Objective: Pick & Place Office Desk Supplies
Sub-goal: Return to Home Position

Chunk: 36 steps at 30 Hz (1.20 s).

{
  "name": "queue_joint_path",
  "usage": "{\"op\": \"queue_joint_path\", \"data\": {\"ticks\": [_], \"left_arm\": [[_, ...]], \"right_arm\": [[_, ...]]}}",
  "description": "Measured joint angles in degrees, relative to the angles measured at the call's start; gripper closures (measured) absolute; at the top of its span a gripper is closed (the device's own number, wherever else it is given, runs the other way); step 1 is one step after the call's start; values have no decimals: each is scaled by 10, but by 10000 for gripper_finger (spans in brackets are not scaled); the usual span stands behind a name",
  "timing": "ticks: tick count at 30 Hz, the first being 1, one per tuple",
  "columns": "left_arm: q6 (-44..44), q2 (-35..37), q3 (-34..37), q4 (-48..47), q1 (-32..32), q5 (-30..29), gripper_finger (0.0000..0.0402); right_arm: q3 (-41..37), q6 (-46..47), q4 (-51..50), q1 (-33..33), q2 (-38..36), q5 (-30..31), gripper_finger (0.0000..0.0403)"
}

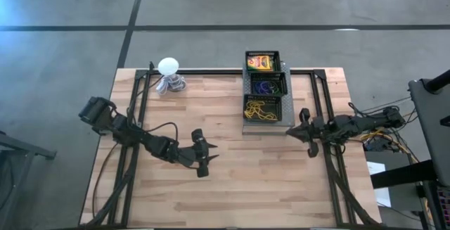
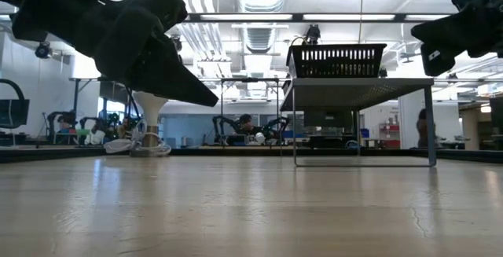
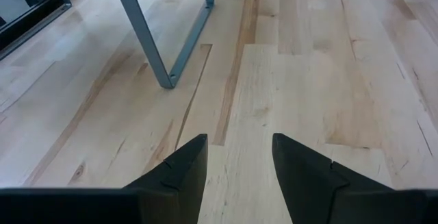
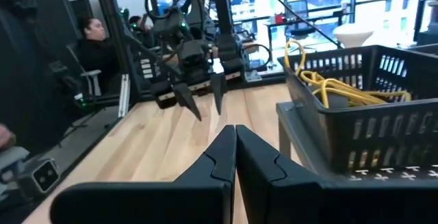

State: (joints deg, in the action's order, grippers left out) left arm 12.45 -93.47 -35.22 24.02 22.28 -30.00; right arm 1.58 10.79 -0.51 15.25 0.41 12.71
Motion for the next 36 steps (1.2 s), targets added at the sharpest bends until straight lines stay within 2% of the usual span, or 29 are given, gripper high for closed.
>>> {"op": "queue_joint_path", "data": {"ticks": [6,13,15,22,26,36], "left_arm": [[0,0,0,0,0,0,233],[0,0,0,0,0,0,233],[0,0,0,-1,0,0,233],[0,0,0,-1,0,0,233],[0,0,0,-1,0,0,233],[0,0,0,-1,-1,0,233]], "right_arm": [[-1,-18,8,-10,8,42,394],[-1,-34,8,-54,33,47,394],[-1,-35,7,-75,37,27,394],[-1,-23,-10,-150,37,-101,394],[-1,-25,-11,-170,39,-115,394],[-2,-33,-11,-170,66,-116,394]]}}
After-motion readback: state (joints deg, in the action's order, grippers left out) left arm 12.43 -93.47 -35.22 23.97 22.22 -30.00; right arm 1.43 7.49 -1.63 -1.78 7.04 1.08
